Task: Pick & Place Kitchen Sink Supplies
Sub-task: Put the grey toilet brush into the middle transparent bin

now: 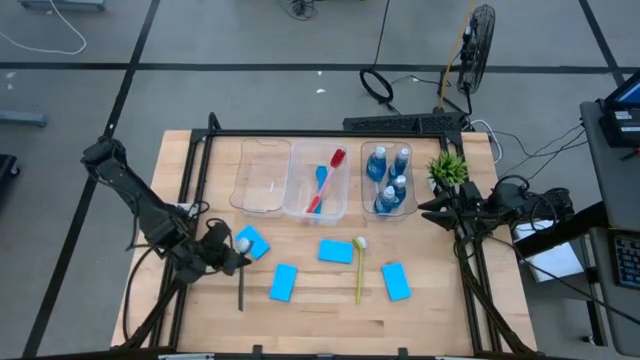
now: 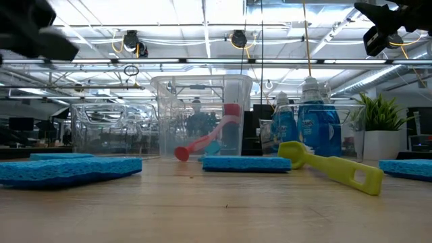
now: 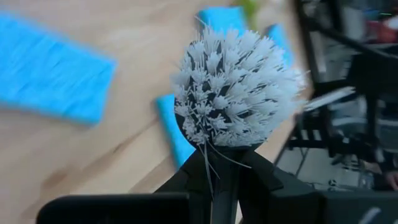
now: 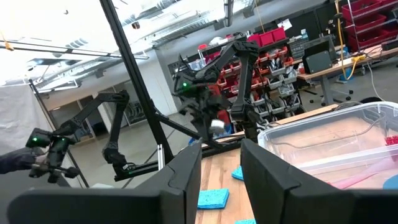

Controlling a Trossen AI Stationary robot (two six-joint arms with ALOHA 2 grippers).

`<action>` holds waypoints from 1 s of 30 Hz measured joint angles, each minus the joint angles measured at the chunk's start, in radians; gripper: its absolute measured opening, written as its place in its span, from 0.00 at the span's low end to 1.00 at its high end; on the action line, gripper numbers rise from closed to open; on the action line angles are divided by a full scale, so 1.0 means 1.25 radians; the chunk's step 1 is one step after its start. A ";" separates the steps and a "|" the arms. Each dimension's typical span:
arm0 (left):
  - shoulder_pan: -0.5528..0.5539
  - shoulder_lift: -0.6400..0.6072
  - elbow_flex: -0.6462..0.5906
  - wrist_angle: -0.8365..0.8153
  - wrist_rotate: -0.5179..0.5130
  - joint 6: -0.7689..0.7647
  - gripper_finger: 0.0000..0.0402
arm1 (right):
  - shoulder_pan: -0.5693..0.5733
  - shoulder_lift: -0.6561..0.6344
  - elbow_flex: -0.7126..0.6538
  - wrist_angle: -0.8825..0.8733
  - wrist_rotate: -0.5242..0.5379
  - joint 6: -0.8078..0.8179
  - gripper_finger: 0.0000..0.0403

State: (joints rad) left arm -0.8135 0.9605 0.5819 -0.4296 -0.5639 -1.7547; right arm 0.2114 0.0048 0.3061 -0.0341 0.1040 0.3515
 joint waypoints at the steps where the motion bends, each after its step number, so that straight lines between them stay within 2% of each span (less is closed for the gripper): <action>1: 0.000 0.000 0.000 0.021 -0.015 0.036 0.12 | 0.000 0.000 0.000 0.000 0.000 0.000 0.25; 9: 0.001 0.001 0.000 0.179 -0.094 0.288 0.12 | 0.000 0.000 0.000 0.000 0.000 0.000 0.25; 17: 0.002 0.001 0.001 0.365 -0.139 0.534 0.12 | 0.000 0.000 0.000 0.000 0.000 0.000 0.25; 25: 0.007 0.001 0.001 0.366 -0.161 0.522 0.12 | 0.000 0.000 0.000 0.000 0.000 0.000 0.25; 30: 0.055 0.001 0.001 0.367 -0.162 0.491 0.12 | 0.000 0.000 0.000 0.000 0.000 0.000 0.25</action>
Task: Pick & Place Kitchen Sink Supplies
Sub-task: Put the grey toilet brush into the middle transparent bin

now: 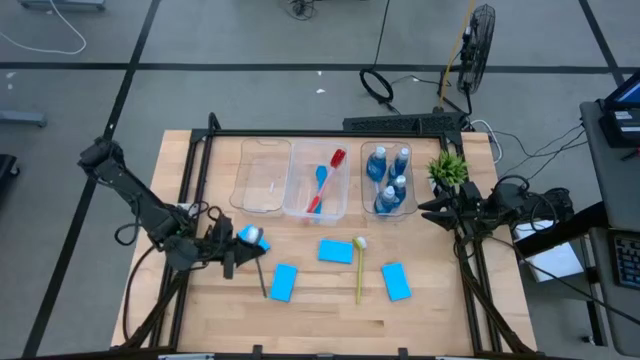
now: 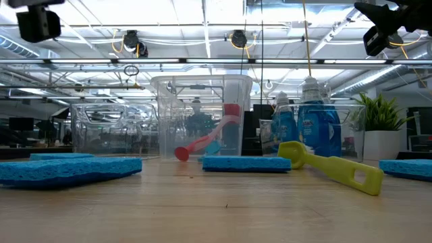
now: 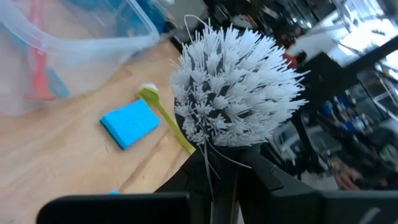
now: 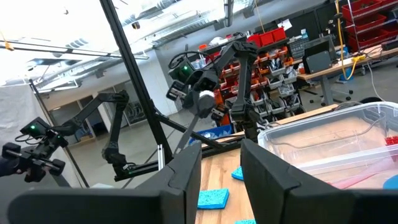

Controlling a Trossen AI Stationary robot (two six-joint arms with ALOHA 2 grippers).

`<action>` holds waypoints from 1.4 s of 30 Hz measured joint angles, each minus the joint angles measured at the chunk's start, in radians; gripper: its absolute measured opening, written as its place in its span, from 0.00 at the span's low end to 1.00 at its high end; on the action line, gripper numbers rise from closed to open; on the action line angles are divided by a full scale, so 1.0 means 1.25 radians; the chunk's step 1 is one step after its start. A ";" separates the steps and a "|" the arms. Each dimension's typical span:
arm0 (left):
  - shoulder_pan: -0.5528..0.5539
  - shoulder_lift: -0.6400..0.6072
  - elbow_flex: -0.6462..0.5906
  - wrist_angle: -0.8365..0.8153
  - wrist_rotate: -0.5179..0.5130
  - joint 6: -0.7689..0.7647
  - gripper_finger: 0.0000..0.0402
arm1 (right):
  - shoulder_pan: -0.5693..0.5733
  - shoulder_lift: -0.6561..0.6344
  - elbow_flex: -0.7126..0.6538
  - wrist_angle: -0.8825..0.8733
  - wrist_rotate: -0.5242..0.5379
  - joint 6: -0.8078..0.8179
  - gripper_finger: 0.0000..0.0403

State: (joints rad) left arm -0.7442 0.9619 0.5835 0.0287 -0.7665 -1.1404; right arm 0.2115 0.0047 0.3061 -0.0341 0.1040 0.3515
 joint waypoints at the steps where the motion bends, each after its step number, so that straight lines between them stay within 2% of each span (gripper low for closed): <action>1: 0.015 0.000 0.000 0.000 0.004 -0.006 0.12 | 0.000 0.000 0.000 0.000 0.000 0.000 0.25; 9: 0.157 0.000 0.000 0.073 0.078 -0.009 0.12 | 0.000 0.000 0.000 0.000 0.000 0.003 0.25; 18: 0.343 0.000 0.005 0.207 0.171 0.103 0.12 | 0.000 0.000 0.000 0.000 0.002 0.003 0.25; 22: 0.415 0.001 0.064 0.134 0.224 0.112 0.12 | 0.000 0.000 0.000 0.001 0.003 0.003 0.25; 27: 0.494 0.043 0.187 -0.016 0.297 0.140 0.12 | 0.000 0.000 0.000 0.007 0.003 0.003 0.25; 35: 0.610 0.193 0.403 -0.237 0.394 0.228 0.12 | 0.000 0.000 0.000 0.007 0.001 0.003 0.25; 42: 0.716 0.337 0.552 -0.270 0.486 0.314 0.12 | 0.000 0.000 0.000 0.006 0.000 0.003 0.25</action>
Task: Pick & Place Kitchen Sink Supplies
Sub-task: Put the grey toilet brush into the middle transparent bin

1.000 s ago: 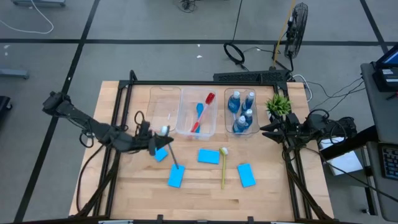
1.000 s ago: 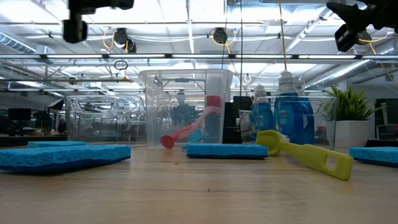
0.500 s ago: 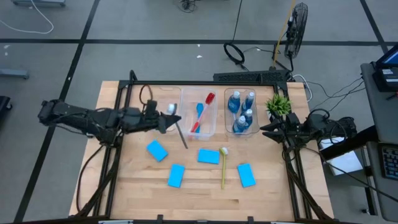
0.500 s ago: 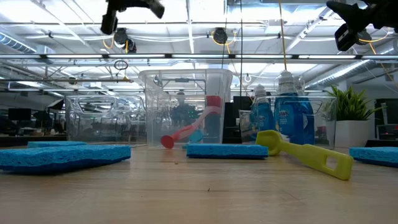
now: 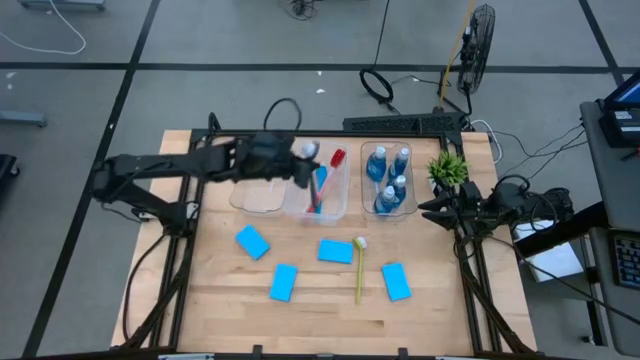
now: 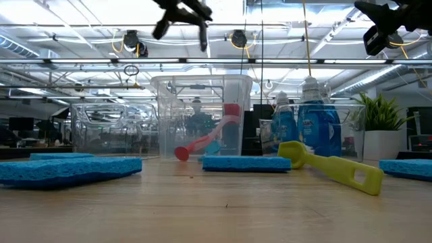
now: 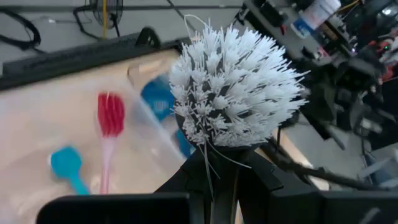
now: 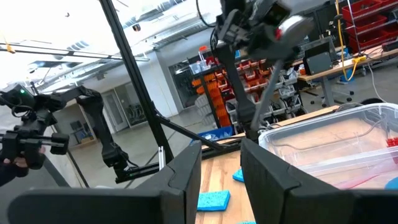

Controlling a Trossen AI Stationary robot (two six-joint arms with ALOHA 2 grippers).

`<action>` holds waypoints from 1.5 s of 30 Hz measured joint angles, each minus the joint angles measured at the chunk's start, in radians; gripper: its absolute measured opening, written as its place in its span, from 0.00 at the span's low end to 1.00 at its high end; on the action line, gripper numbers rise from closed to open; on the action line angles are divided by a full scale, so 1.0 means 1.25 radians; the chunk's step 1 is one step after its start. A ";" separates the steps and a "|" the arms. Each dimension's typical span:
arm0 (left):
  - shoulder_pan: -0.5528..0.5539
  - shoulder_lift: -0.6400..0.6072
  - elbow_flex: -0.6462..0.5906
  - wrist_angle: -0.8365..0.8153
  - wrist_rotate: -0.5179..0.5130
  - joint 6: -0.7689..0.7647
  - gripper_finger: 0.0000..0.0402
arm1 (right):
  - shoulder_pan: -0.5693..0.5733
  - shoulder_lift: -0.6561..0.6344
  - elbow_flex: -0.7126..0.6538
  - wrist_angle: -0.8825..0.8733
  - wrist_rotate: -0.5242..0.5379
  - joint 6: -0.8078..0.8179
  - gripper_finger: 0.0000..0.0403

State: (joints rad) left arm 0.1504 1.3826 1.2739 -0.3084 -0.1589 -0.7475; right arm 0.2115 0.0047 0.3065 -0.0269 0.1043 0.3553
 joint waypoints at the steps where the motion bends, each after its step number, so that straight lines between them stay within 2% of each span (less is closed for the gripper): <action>1: 0.013 0.016 0.019 -0.002 0.009 0.013 0.12 | 0.000 0.000 0.000 0.000 0.000 0.000 0.25; 10: 0.122 0.169 0.154 -0.107 0.090 0.096 0.12 | 0.000 0.000 0.000 0.000 0.000 0.000 0.25; 18: 0.175 0.252 0.169 -0.159 0.150 0.129 0.12 | 0.000 0.000 0.000 -0.002 0.000 0.000 0.25; 24: 0.184 0.261 0.169 -0.235 0.136 0.173 0.12 | 0.000 0.000 0.000 -0.006 0.000 0.000 0.25; 32: 0.182 0.262 0.161 -0.246 0.130 0.176 0.12 | 0.000 0.000 0.000 -0.006 0.000 0.000 0.25; 45: 0.165 0.359 0.160 -0.238 0.148 0.198 0.12 | 0.000 0.000 0.000 -0.006 0.000 0.000 0.25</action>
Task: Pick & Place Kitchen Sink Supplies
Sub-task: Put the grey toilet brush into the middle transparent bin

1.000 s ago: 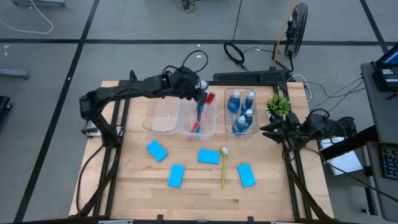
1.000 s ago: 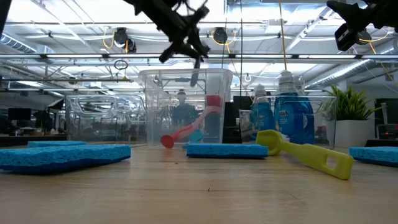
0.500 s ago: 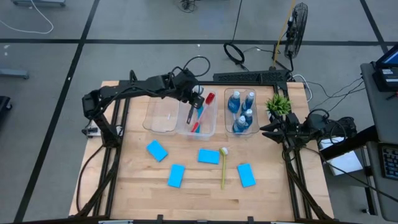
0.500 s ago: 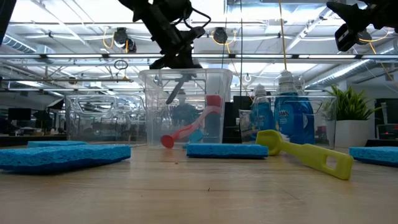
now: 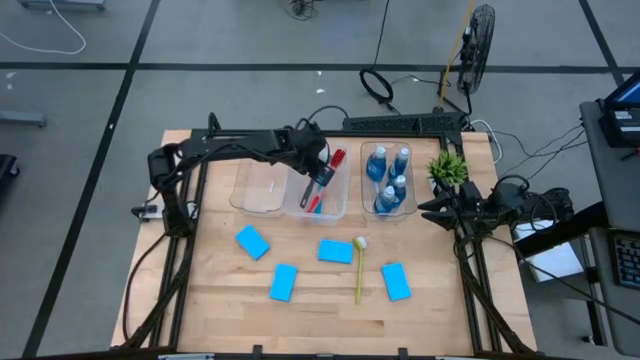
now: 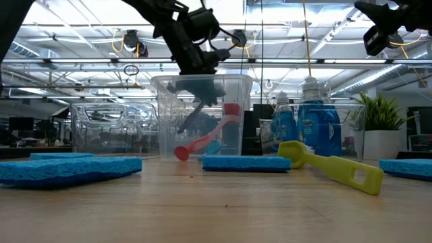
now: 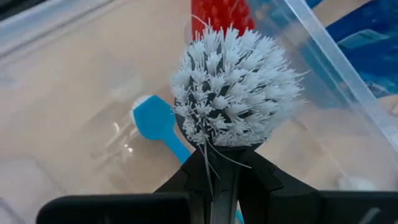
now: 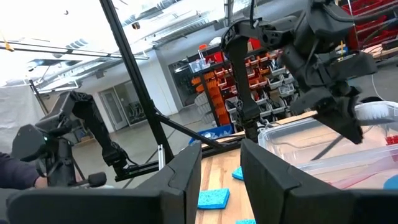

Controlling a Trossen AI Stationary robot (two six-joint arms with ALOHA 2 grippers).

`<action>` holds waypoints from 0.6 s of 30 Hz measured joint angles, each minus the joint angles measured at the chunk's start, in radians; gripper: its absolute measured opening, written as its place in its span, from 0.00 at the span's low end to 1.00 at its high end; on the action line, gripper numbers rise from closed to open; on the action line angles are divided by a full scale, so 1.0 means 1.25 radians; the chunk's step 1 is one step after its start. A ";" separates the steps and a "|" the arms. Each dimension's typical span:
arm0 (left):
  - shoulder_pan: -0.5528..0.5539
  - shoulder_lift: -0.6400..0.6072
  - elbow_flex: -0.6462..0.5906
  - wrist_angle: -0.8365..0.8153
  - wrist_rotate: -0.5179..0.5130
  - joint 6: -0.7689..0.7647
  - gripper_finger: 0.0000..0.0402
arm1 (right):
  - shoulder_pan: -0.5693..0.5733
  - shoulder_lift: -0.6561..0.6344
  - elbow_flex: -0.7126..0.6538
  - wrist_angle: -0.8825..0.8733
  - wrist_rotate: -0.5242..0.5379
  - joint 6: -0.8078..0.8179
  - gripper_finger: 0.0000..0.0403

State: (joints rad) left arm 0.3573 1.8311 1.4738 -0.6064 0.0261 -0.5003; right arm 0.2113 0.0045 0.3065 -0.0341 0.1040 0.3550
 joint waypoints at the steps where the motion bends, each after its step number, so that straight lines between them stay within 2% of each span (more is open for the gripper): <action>1: 0.000 0.006 0.000 0.007 0.000 0.001 0.12 | 0.000 0.000 0.000 0.000 0.000 0.000 0.25; 11: 0.001 0.034 0.000 -0.014 -0.014 0.006 0.13 | 0.000 0.000 0.000 0.000 0.000 0.000 0.25; 18: 0.001 0.037 0.000 -0.014 -0.021 0.016 0.27 | 0.000 0.000 0.000 0.000 0.000 0.000 0.25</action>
State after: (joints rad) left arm 0.3584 1.8771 1.4734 -0.6240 -0.0006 -0.4800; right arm 0.2115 0.0044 0.3065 -0.0341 0.1042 0.3550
